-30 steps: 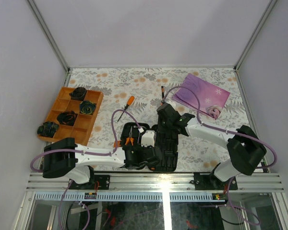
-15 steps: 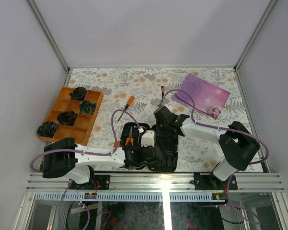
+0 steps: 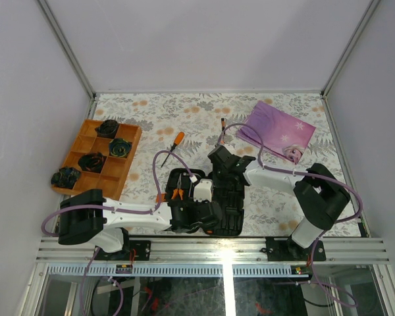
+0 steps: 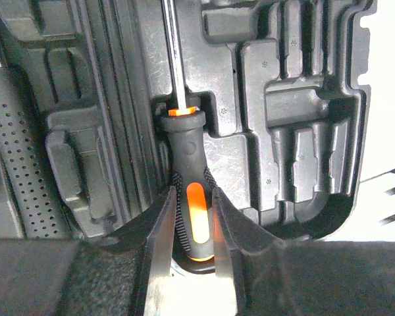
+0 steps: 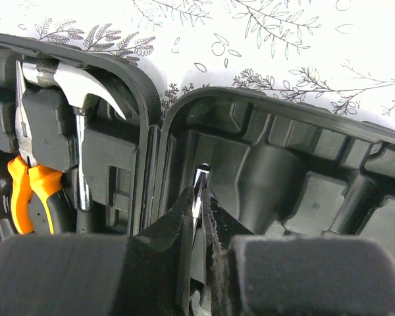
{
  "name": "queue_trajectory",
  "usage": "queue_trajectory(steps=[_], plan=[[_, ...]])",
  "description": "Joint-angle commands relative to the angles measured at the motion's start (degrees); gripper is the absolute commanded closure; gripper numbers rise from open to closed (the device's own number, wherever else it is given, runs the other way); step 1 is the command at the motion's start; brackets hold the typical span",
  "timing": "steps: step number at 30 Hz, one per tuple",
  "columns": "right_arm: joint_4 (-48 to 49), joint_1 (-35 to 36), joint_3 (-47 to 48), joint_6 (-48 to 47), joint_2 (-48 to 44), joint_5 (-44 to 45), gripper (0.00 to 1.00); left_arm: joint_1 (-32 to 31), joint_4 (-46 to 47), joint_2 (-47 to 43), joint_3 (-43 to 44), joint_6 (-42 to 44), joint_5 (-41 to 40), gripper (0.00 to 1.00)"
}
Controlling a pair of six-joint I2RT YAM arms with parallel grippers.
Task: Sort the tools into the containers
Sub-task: Adjust the screwdriver in the storage box.
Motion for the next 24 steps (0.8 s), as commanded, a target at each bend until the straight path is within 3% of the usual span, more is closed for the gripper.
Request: queue_trajectory(steps=[1,6,24], plan=[[-0.96,0.63,1.76,-0.51,2.45,2.17,0.92,-1.77,-9.31,3.09,-3.79,0.96,7.37,1.0],[-5.21,0.82,3.66,-1.56,4.46,1.69,1.0,-1.92,-8.79,3.4,-3.97,1.05,7.76,1.0],[-12.97,1.41,5.77,-4.8,15.21,-1.44,1.0,-2.22,-8.06,5.21,-3.55,2.29,9.43,1.0]])
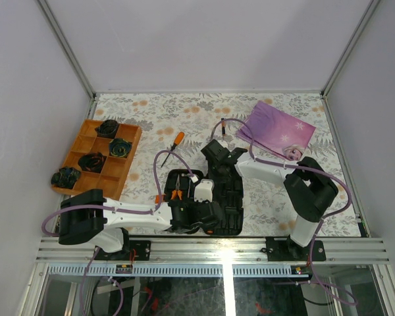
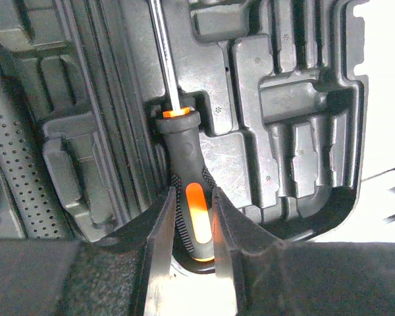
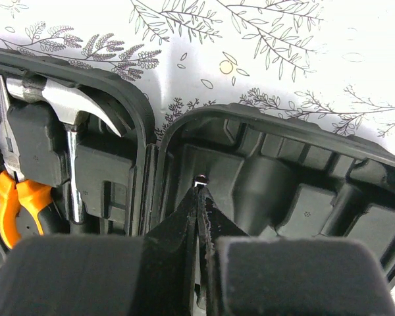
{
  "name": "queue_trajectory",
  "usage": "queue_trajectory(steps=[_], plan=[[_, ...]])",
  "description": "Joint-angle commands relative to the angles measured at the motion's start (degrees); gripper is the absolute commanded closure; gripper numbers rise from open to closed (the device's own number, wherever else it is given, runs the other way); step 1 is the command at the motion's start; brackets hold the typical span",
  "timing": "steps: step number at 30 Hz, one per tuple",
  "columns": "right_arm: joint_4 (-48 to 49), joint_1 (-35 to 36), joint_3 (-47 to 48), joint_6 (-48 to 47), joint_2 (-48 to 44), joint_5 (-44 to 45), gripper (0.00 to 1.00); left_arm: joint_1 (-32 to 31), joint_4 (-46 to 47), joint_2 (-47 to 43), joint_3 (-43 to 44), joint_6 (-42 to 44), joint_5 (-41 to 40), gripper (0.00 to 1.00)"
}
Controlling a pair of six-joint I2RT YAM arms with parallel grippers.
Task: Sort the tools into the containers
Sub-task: Adjust the screwdriver in the storage box.
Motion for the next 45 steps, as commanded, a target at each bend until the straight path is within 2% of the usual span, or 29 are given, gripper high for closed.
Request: queue_trajectory(steps=[1,9,19,33,38,43,45], plan=[[-5.1,1.48,-3.27,-1.2,8.8,-1.2,1.0,-2.07,-8.4,4.56,-3.61,1.19,9.53,1.0],[-7.22,1.51,-4.52,-2.0,12.34,1.88,1.0,-2.03,-10.42,4.21,-0.96,1.92,9.82,1.0],[-4.23,1.66,-7.78,-2.09,17.68,1.08,1.0,-2.07,-12.35,4.32,1.12,2.5,9.25,1.0],[-2.64,1.62,-8.64,-1.94,18.54,0.86,1.0,-2.02,-4.6,7.83,-9.51,-0.99,17.3,1.0],[-3.56,1.65,-7.83,-2.19,16.15,1.3,1.0,-2.04,-6.03,7.44,-7.89,0.11,16.29,1.0],[-4.39,1.61,-5.42,-2.8,10.12,1.55,1.0,-2.04,-7.43,3.16,-4.04,2.03,14.31,1.0],[-4.75,1.62,-3.9,-3.35,8.37,1.51,1.0,-2.11,-8.42,1.06,-2.07,2.63,12.91,0.95]])
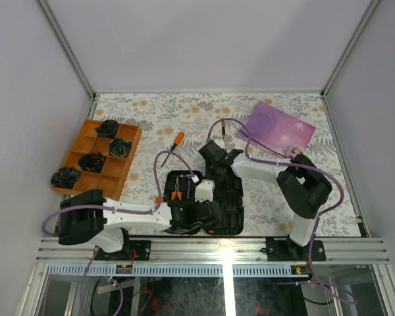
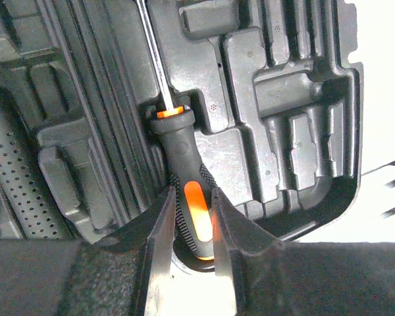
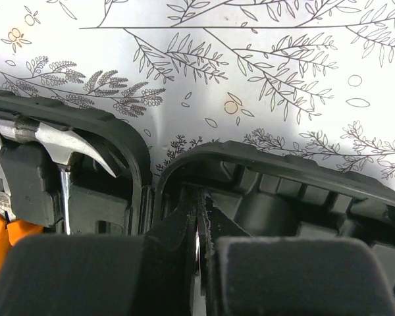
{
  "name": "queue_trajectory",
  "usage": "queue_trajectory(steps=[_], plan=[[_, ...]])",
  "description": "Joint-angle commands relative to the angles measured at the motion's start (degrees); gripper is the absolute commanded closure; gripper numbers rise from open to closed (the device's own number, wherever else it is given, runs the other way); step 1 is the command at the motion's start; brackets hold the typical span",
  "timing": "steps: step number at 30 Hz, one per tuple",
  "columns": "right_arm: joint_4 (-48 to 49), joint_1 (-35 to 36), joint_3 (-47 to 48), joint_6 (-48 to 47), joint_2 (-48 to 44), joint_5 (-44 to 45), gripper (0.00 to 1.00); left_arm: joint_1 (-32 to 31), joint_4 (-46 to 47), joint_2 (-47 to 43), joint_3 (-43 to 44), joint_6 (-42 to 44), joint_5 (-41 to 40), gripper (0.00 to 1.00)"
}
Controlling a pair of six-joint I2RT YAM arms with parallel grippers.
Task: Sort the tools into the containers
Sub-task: Adjust the screwdriver in the storage box.
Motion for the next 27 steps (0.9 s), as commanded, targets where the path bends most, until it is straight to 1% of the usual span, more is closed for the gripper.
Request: queue_trajectory(steps=[1,4,7,11,13,15,21,24,27], plan=[[-8.83,1.44,-2.82,-1.6,4.27,-1.29,1.0,-2.03,-11.37,0.9,0.08,2.23,10.98,0.93],[-9.37,1.45,-0.62,-1.99,3.52,-1.05,1.0,-1.7,-13.87,-1.5,3.43,3.26,8.3,0.86],[-8.93,1.39,0.21,-2.2,2.43,-0.57,1.0,-1.02,-14.98,-3.99,4.89,3.61,7.33,0.79],[-6.37,1.45,-0.34,-2.21,-1.85,-0.11,1.0,-0.39,-15.18,-8.13,5.09,3.1,5.94,0.65],[-4.87,1.43,-0.47,-2.36,-4.46,0.37,0.98,-0.08,-15.18,-10.1,5.08,2.79,5.23,0.58],[-3.0,1.43,-0.52,-2.6,-7.17,0.96,0.93,0.25,-15.03,-12.07,5.15,2.73,4.69,0.54],[0.51,1.46,-3.09,-2.45,-15.39,4.02,0.76,1.74,-14.87,-17.63,3.76,2.73,3.55,0.5],[0.18,1.47,-5.82,-1.75,-18.1,4.98,0.73,5.01,-15.35,-20.03,1.37,3.16,4.79,0.49],[-1.13,1.44,-9.75,0.39,-20.95,7.06,0.73,10.57,-15.33,-23.31,-1.47,4.25,6.59,0.49]])
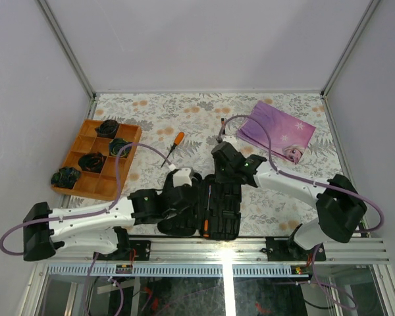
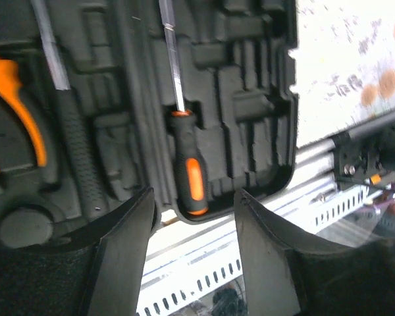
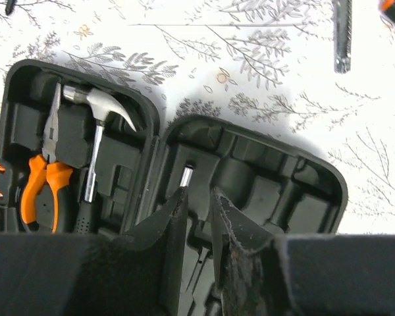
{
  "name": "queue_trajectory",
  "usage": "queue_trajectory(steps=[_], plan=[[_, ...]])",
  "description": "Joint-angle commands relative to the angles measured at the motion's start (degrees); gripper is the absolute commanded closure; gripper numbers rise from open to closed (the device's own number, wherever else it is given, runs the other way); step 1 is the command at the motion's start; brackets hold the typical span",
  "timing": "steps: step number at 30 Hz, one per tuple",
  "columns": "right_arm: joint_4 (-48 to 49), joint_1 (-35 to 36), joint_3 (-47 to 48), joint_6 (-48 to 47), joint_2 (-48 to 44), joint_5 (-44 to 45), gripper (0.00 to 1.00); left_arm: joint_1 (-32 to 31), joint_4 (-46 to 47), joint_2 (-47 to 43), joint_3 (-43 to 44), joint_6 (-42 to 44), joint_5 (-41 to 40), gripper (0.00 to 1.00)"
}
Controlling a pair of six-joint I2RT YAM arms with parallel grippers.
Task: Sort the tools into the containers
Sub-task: Adjust the screwdriver in the storage box.
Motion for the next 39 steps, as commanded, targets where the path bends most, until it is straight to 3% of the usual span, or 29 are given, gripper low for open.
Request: queue_trajectory(steps=[1,6,12,23,29,32,36,39], plan=[[-0.94,0.18,-6.02,3.14,-4.52,5.34,0.73,7.15,-1.52,-4.29,-4.14,2.36,1.36,0.49],[-3.41,0.26,-14.12,7.21,-12.3,9.79,0.68,17.7,-4.35,-7.23,-6.64,5.49,1.91,0.48],[-4.23,0.25,-21.46,9.54,-19.18,8.18,0.63,27.81,-5.01,-8.42,-9.58,8.41,2.24,0.46],[-0.08,-0.38,-24.38,8.48,-17.85,5.12,0.61,29.09,-1.97,-5.98,-11.97,7.79,3.97,0.46],[2.84,-3.76,-23.41,4.78,-14.85,4.23,0.8,29.09,-1.7,-10.02,-13.1,6.28,3.84,0.45],[4.33,-6.4,-22.13,1.37,-13.22,3.45,0.84,29.16,-1.61,-11.78,-12.83,5.65,3.41,0.45],[4.74,-8.81,-18.85,-3.26,-10.4,2.25,0.84,30.2,-1.52,-11.76,-10.74,6.13,3.01,0.45],[4.49,-9.05,-16.03,-7.08,-10.86,1.06,0.71,32.17,-1.52,-9.99,-7.87,7.95,2.71,0.44]])
